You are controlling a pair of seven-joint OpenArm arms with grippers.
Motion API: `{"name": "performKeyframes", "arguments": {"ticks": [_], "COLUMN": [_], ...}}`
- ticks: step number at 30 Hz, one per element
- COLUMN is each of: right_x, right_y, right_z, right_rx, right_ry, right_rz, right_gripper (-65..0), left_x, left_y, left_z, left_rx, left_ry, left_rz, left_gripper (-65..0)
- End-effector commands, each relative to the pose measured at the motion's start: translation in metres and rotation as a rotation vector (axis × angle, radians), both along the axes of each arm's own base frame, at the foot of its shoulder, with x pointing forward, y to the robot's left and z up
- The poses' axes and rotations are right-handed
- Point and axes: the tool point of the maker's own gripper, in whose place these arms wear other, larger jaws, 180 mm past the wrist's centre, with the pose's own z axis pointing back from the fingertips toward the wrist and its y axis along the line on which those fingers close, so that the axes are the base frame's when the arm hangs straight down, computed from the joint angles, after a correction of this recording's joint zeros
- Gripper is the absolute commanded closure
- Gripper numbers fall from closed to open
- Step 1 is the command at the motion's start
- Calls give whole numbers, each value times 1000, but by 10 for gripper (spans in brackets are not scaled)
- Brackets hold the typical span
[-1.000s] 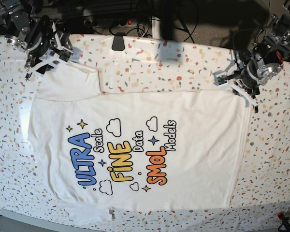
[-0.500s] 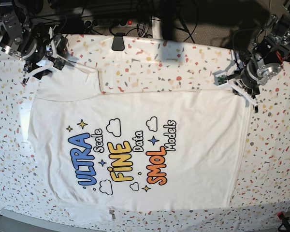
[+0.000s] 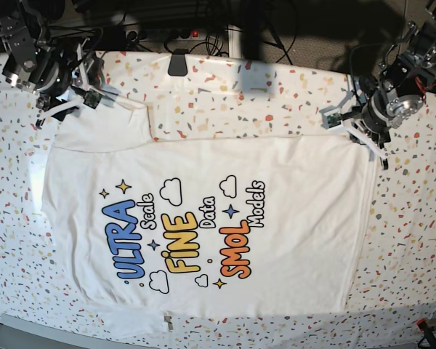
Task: Fold the T-shirt properly
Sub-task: 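Grasp the shirt's shoulder edge by the folded sleeve with the right gripper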
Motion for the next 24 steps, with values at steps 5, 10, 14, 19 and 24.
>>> {"name": "performKeyframes", "arguments": {"ticks": [5,10,14,19,24], "right_x": [-3,-3,1,6,9], "right_y": [16,22,19,17,26], "right_z": [8,18,20,22,23], "right_rx": [101,84,56,35,69], "right_ry": [35,28,9,-21,-47], "right_rz": [-43,-29,-17,7,21], "right_gripper": [-342,-342,-342,-342,-342], "left_x": [4,4,4,4,4], "left_y": [4,4,4,4,3], "left_z": [6,6,6,6,6], "left_rx": [10,10,9,9,7], "left_ry": [-15,-15,-15,-15,-15], "left_rz": [-3,-4,-3,-4,-5], "left_gripper": [0,0,0,0,0]}}
